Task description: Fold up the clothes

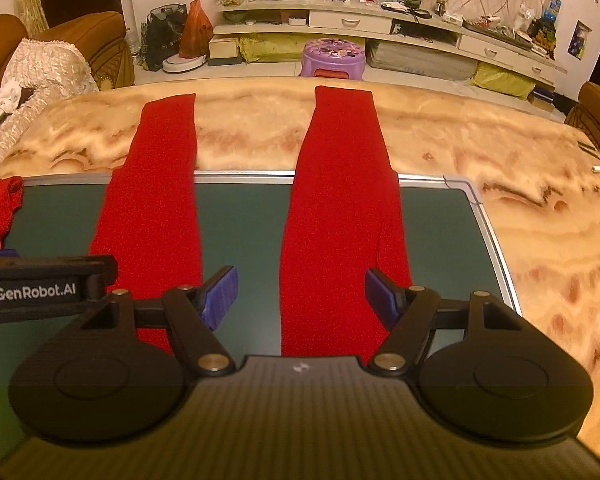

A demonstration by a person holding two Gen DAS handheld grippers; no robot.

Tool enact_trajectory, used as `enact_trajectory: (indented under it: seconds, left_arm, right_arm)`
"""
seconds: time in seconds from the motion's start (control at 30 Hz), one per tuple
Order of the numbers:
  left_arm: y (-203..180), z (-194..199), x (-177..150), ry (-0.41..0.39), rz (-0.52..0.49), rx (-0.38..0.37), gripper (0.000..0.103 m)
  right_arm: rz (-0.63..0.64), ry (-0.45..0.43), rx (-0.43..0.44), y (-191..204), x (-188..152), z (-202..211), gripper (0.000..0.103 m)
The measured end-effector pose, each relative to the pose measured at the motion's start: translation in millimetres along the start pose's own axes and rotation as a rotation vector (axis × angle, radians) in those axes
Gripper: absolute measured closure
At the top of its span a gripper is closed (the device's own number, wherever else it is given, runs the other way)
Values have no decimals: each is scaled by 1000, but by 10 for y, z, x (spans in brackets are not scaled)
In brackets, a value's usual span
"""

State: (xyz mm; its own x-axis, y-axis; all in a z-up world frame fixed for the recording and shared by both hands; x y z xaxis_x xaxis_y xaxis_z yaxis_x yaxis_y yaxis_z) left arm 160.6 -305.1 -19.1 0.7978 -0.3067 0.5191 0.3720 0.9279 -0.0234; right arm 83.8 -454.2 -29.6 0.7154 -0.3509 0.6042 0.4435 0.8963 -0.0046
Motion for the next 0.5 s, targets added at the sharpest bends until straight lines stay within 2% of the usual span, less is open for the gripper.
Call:
enact_trajectory:
  seconds: [0.5]
  left_arm:
    - [58, 288, -364, 5, -18, 42, 0]
  right_arm:
    - [3, 21, 8, -41, -257, 224, 25]
Point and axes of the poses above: each gripper's, at about its wrist camera, not at the fingertips, and z roughly against the way its jaws point, y to its left, x to its top, the point moved 8 cm from there along -z, roughly the way its jaws point
